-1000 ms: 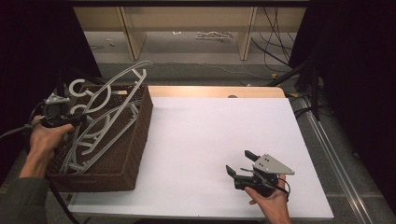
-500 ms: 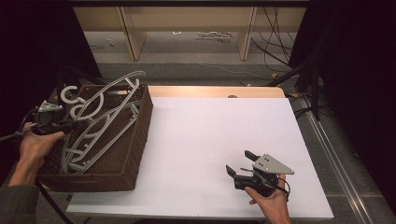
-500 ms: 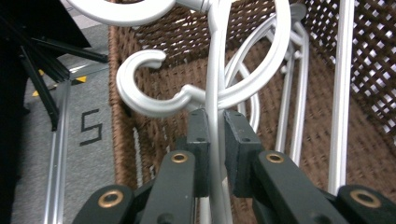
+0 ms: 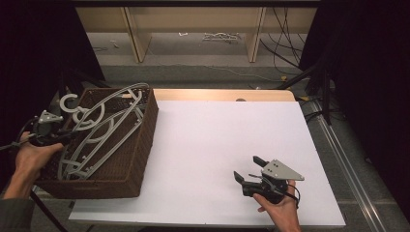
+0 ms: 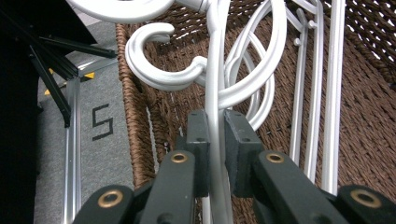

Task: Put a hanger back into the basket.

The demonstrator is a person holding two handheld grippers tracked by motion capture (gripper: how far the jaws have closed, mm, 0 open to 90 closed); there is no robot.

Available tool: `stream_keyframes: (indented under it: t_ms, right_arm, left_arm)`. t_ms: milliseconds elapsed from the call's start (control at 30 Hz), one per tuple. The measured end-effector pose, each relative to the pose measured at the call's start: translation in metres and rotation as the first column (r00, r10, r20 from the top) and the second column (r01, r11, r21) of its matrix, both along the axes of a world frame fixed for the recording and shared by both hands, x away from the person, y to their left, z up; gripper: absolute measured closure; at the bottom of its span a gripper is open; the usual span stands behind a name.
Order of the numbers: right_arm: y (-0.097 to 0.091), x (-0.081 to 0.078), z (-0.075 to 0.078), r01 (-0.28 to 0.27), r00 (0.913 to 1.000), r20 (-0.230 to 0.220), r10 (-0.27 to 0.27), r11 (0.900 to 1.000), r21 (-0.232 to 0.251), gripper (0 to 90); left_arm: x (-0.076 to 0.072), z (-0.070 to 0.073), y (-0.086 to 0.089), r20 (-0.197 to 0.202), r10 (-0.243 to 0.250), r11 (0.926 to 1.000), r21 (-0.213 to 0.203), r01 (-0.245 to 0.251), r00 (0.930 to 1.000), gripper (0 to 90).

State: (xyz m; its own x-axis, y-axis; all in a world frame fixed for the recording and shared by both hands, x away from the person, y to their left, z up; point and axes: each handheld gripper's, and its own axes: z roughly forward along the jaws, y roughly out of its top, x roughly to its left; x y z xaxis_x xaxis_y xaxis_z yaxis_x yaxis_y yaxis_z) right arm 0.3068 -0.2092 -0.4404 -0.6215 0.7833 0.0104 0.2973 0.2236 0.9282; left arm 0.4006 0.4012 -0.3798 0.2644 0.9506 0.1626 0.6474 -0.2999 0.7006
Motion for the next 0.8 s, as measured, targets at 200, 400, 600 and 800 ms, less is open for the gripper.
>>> stream_keyframes:
  t_ms: [200, 400, 600, 800]
  right_arm:
    - [0.001, 0.001, -0.001, -0.005, 1.0000, 0.009, 0.005, 0.9998, 0.017, 17.7]
    - [0.001, 0.000, 0.000, -0.002, 1.0000, -0.004, 0.002, 1.0000, -0.002, 17.7]
    - [0.000, 0.000, -0.001, -0.001, 1.0000, -0.003, 0.001, 1.0000, -0.002, 17.7]
    - [0.001, 0.000, 0.000, 0.000, 1.0000, -0.006, 0.000, 1.0000, -0.003, 17.7]
  left_arm:
    - [-0.005, 0.001, 0.006, -0.013, -0.022, 0.9990, 0.038, 0.023, 0.9997, 81.1]
    - [-0.004, -0.009, 0.001, -0.040, -0.035, 0.9987, 0.037, 0.036, 0.9986, 81.4]
    - [0.000, -0.021, -0.003, -0.084, -0.039, 0.9982, 0.041, 0.043, 0.9957, 81.3]
    - [0.001, -0.026, -0.007, -0.102, -0.042, 0.9975, 0.052, 0.047, 0.9939, 80.7]
